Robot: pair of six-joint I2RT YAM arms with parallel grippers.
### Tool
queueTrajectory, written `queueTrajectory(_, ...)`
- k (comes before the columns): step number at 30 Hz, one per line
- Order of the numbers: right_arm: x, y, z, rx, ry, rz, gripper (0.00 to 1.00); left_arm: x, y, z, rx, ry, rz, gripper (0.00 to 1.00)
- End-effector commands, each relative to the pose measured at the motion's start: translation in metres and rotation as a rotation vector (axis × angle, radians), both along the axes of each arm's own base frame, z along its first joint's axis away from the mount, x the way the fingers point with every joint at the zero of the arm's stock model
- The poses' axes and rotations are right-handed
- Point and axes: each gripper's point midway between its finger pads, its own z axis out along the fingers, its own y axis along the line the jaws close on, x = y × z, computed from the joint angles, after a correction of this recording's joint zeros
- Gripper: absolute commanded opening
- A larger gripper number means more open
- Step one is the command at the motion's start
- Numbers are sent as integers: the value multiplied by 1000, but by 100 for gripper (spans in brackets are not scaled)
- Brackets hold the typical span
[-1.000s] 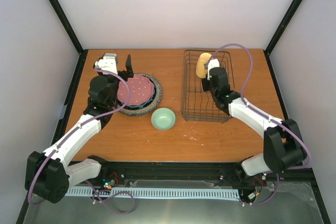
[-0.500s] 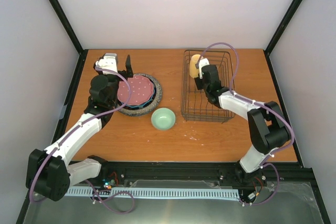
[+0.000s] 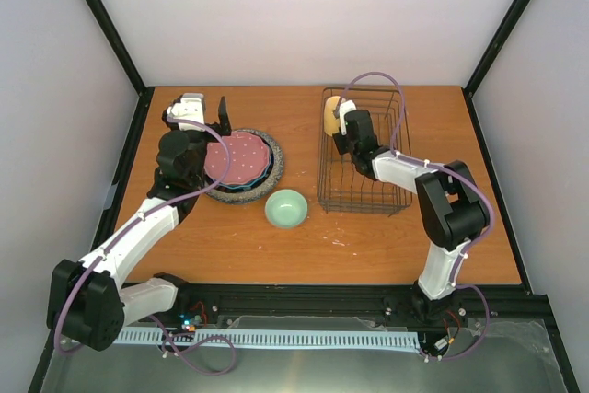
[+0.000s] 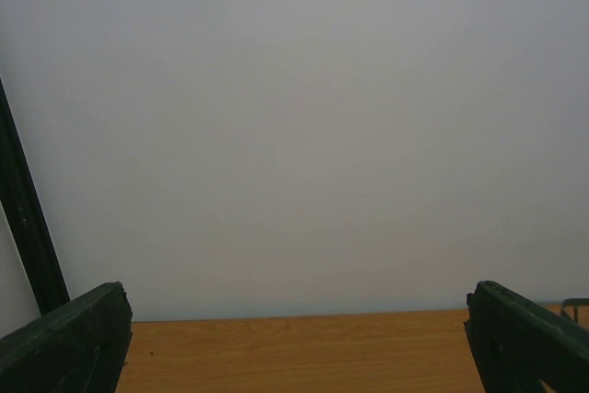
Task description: Load the mixed dishes into the dish rack
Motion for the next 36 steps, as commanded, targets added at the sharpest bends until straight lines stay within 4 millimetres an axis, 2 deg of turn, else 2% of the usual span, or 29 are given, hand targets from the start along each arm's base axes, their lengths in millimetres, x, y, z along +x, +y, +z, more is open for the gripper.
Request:
queueTrajectory(1, 25, 11, 45, 68, -137, 2, 3, 2, 5, 2, 12, -11, 23, 100)
queueTrajectory(9, 39, 4, 21, 43, -89, -24, 3, 0, 8, 2, 17, -6, 37, 100)
queueTrajectory(12, 37, -3, 9, 36, -55, -35, 3, -1, 9, 1, 13, -3, 38, 100)
queueTrajectory(19, 28, -18, -5, 31, -22, -68, 3, 0, 7, 0, 2, 0, 26, 100)
queueTrajectory(28, 28, -17, -18, 23, 22, -64, 3, -4, 9, 2, 3, -4, 31, 100)
queueTrajectory(30, 28, -18, -20, 14, 37, -69, 6, -4, 9, 2, 3, -3, 32, 100)
queueTrajectory(33, 24, -22, -19, 11, 42, -83, 16, -4, 10, 2, 4, -4, 33, 100)
queueTrajectory(36, 20, -26, -17, 3, 38, -94, 17, -5, 9, 4, 1, -8, 31, 100)
